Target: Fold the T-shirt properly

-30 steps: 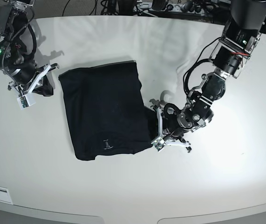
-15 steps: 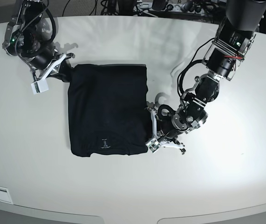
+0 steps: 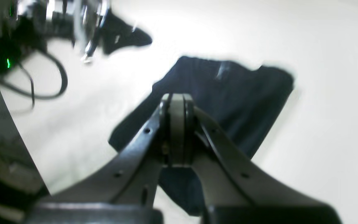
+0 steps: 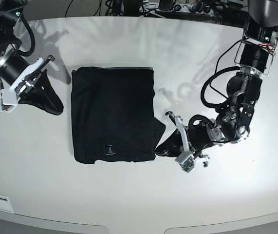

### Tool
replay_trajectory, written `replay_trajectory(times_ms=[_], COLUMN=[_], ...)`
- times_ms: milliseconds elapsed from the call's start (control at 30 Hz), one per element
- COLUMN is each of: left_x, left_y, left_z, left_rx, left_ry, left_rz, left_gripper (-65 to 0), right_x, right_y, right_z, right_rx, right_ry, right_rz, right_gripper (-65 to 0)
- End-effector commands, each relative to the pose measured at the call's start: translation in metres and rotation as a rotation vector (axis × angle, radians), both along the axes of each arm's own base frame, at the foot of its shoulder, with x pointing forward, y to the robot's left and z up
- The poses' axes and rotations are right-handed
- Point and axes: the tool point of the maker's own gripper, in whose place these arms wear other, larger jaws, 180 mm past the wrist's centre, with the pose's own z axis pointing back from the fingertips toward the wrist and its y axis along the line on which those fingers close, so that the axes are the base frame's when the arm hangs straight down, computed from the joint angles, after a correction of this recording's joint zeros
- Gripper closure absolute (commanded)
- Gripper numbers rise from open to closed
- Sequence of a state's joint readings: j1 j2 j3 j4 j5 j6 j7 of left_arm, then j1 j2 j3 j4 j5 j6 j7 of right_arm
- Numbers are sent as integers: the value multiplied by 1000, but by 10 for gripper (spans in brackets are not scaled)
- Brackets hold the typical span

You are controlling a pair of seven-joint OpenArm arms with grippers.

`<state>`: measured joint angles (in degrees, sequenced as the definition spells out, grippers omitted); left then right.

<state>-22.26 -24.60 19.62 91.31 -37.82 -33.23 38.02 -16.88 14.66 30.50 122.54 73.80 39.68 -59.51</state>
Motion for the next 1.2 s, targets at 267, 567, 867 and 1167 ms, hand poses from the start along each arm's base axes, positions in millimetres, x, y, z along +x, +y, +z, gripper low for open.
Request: replay_trajectory(times_ms=[267,567,867,1167], left_x=[-91,-217,-352,-428], left_y=[24,38,49,58], left_z=[6,-11,-25,-35], left_rx=[-130,-64,5,111], left_ry=[99,318,733,943], left_rz=[-24,-22,27,47], left_gripper=[0,0,0,0], right_x=[-58,-126,-208,-279], right_y=[-21,-71,-75,-65], right_z=[0,-28,-57,-84], right_rx=[-108,-265,-326,-192], right_ry=[107,368,711,1003], right_rz=[-5,-150,-101,-78], right_gripper=[0,0,0,0])
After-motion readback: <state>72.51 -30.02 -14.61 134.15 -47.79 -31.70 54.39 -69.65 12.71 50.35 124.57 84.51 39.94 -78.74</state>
